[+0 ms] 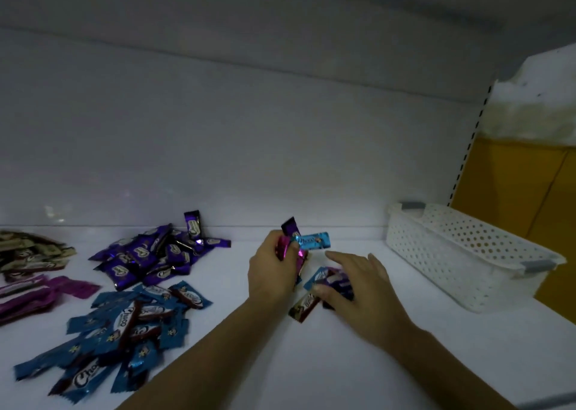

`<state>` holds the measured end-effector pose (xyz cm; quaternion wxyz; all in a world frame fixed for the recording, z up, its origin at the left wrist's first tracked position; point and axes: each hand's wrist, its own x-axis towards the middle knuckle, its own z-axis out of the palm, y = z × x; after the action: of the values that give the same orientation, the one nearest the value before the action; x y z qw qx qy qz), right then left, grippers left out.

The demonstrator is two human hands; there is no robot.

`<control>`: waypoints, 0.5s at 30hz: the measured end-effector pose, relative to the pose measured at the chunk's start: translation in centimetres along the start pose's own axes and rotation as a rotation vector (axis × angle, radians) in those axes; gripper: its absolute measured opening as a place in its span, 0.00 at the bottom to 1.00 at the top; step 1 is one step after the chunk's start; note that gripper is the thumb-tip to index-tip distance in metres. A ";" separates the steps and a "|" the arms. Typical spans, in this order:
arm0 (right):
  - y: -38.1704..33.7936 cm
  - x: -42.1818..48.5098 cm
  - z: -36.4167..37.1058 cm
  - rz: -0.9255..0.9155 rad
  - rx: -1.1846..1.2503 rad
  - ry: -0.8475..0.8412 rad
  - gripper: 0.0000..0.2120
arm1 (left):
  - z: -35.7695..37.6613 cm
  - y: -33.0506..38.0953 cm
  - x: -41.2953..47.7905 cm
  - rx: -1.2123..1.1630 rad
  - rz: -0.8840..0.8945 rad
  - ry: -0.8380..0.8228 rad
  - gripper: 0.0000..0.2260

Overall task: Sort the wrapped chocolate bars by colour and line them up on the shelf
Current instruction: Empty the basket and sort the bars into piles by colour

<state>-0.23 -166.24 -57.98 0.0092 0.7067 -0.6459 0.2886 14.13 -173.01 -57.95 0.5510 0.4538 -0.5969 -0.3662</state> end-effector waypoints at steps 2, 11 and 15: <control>-2.4 0.9 -0.8 0.107 0.324 0.086 0.30 | -1.5 1.4 -0.2 -0.029 0.036 -0.033 0.04; -16.2 3.1 1.8 0.126 1.069 0.033 0.01 | -16.7 2.8 -3.5 -0.046 0.092 0.063 0.03; -19.1 3.1 3.8 0.180 1.101 -0.089 0.04 | -24.2 1.6 -5.3 -0.062 0.006 0.172 0.02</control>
<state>18.78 -167.36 -53.00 -0.4131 0.5606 -0.4575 0.5530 37.82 -166.01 -55.15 0.6151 0.4646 -0.5370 -0.3427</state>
